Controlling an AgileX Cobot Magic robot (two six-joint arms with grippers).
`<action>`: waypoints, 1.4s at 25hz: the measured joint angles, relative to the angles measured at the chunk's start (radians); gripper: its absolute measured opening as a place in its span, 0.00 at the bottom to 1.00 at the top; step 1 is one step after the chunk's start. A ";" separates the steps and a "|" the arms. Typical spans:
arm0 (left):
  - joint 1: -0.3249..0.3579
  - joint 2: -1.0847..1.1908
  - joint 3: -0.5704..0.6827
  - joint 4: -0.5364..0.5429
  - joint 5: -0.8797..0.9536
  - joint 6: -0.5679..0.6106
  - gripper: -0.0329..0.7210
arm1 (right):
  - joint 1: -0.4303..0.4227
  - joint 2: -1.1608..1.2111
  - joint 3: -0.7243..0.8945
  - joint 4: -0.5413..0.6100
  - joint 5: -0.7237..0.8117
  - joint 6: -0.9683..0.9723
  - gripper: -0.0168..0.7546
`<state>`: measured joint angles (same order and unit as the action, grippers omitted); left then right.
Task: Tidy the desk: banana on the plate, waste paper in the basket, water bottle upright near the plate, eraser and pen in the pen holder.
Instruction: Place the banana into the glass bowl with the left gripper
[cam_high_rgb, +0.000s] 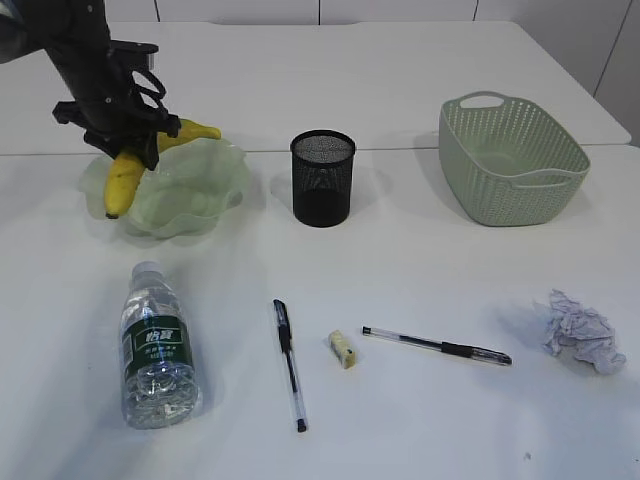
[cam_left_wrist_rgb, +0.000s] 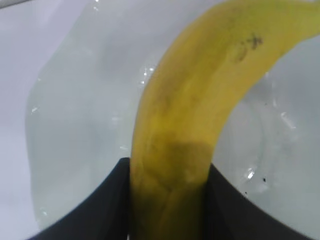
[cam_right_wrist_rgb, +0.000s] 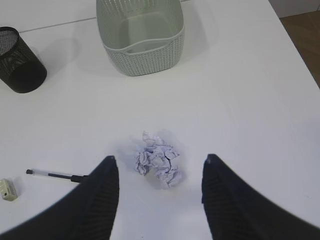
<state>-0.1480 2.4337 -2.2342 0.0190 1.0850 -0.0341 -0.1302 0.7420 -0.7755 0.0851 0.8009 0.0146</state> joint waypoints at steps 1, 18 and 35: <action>0.002 0.000 0.000 -0.005 0.000 0.000 0.38 | 0.000 0.000 0.000 0.000 0.000 0.000 0.54; 0.011 0.015 0.000 -0.048 0.000 0.002 0.38 | 0.000 0.000 0.000 0.002 0.000 0.000 0.54; 0.011 0.015 0.000 -0.051 0.002 0.004 0.40 | 0.000 0.000 0.000 0.008 0.000 0.000 0.54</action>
<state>-0.1374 2.4491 -2.2342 -0.0318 1.0867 -0.0305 -0.1302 0.7420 -0.7755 0.0929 0.8013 0.0146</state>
